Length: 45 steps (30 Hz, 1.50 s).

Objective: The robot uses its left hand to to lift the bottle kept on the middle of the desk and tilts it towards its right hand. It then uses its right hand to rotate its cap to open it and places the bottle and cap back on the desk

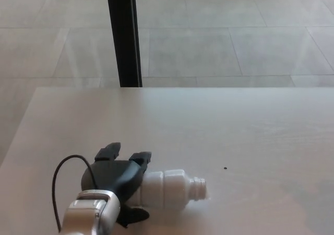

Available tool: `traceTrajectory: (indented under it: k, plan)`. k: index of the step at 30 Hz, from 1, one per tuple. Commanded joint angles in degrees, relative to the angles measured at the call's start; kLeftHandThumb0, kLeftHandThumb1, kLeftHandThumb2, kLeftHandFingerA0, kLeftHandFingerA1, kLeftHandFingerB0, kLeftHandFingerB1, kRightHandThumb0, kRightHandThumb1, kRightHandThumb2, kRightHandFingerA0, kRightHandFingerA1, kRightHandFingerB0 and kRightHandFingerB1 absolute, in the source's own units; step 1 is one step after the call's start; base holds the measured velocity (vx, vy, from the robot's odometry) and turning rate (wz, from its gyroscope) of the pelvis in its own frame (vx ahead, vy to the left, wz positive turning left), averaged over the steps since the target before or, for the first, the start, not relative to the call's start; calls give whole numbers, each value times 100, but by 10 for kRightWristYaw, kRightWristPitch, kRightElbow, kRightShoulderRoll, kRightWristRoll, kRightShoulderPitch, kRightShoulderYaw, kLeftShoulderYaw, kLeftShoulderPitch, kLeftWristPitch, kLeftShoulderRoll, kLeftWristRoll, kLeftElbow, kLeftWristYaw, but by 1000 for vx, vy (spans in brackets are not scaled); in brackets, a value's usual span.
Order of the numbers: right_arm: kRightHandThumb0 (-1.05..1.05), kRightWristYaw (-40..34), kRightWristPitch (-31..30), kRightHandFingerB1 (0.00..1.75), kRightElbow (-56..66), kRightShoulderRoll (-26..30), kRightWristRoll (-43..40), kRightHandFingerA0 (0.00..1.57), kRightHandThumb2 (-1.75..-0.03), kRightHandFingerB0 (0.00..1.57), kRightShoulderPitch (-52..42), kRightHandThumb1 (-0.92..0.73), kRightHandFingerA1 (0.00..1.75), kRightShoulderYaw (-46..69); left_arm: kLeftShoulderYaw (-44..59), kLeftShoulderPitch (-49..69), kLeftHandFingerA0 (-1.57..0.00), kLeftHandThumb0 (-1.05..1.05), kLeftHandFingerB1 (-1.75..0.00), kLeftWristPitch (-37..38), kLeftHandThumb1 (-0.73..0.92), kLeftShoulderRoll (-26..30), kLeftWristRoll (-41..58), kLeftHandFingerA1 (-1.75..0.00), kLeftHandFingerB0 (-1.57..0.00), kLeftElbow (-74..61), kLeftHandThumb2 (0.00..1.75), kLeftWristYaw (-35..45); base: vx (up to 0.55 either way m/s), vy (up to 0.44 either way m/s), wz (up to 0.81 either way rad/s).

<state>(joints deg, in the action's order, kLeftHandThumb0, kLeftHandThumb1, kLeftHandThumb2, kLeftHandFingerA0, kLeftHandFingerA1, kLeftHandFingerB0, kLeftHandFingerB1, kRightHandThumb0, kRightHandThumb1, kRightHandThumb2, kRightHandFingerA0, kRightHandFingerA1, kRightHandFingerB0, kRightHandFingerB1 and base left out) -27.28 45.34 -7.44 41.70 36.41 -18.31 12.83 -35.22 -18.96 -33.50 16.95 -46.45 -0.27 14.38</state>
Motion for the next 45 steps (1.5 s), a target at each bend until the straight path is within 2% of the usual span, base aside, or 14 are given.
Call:
traceTrajectory:
  k: [1,12,13,14,17,19,20,25,34,35,37,38,40,45]
  plan:
    - [-60,97,-117,34,19,-39,-184,67,-60,39,-19,-66,83,52,166,101,0,-90,0,-60,60,-24,169,0,0,-54,78,86,0,0,0]
    - [-63,105,-116,32,17,-52,-184,54,-60,37,-10,-62,96,73,361,156,0,-95,0,-48,67,-114,296,0,0,-114,61,91,0,0,0]
    - [-70,111,-125,45,17,-52,-193,57,-88,27,-11,-54,87,78,409,166,0,-102,0,-28,76,-133,345,0,0,-131,66,95,0,0,0]
    - [-64,120,-129,31,14,-50,-204,52,-60,33,-11,-64,92,80,431,173,0,-101,0,-17,77,-143,364,0,0,-144,65,95,0,0,0]
    - [-69,137,-134,45,-2,-47,-242,55,-88,25,-10,-53,88,92,526,197,0,-86,0,7,79,-185,468,0,0,-182,64,110,0,0,0]
    - [-62,140,-128,32,-16,-43,-257,51,-60,33,-9,-64,98,101,562,214,0,-84,0,20,69,-188,494,0,0,-199,86,115,0,0,0]
    - [-61,144,-126,33,-26,-39,-265,50,-60,31,-6,-64,101,107,592,220,0,-84,0,19,83,-201,517,0,0,-207,65,109,0,0,0]
    - [-68,137,-123,36,-83,-31,-288,46,-60,33,9,-64,107,141,812,211,0,-105,-26,-51,62,-263,755,-20,0,-210,100,53,0,0,0]
    - [-72,183,-156,49,-140,-66,-438,58,-62,30,39,-56,111,204,1107,196,0,-105,-44,-33,68,-109,998,-43,-2,91,108,122,0,0,0]
    - [-71,201,-168,56,-151,-68,-465,75,-91,27,45,-48,104,219,1144,197,0,-105,-45,-31,70,-88,1007,-44,0,129,110,115,0,0,0]
    - [-72,224,-198,47,-184,-66,-500,68,-59,30,60,-60,107,253,1202,214,-1,-105,-48,-9,69,-37,983,-44,-1,213,110,120,0,0,0]
    - [-78,227,-211,55,-200,-65,-504,73,-92,27,63,-51,101,268,1226,225,0,-105,-46,2,69,-13,980,-40,0,257,110,128,0,0,0]
    - [-76,232,-235,47,-220,-66,-518,60,-62,28,66,-62,117,293,1266,248,0,-105,-46,22,68,27,982,-36,0,347,109,141,0,0,0]
    - [-66,206,-273,47,-280,-87,-554,52,-61,28,96,-67,122,355,1311,318,0,-105,-46,107,73,98,970,-37,0,545,112,132,0,0,0]
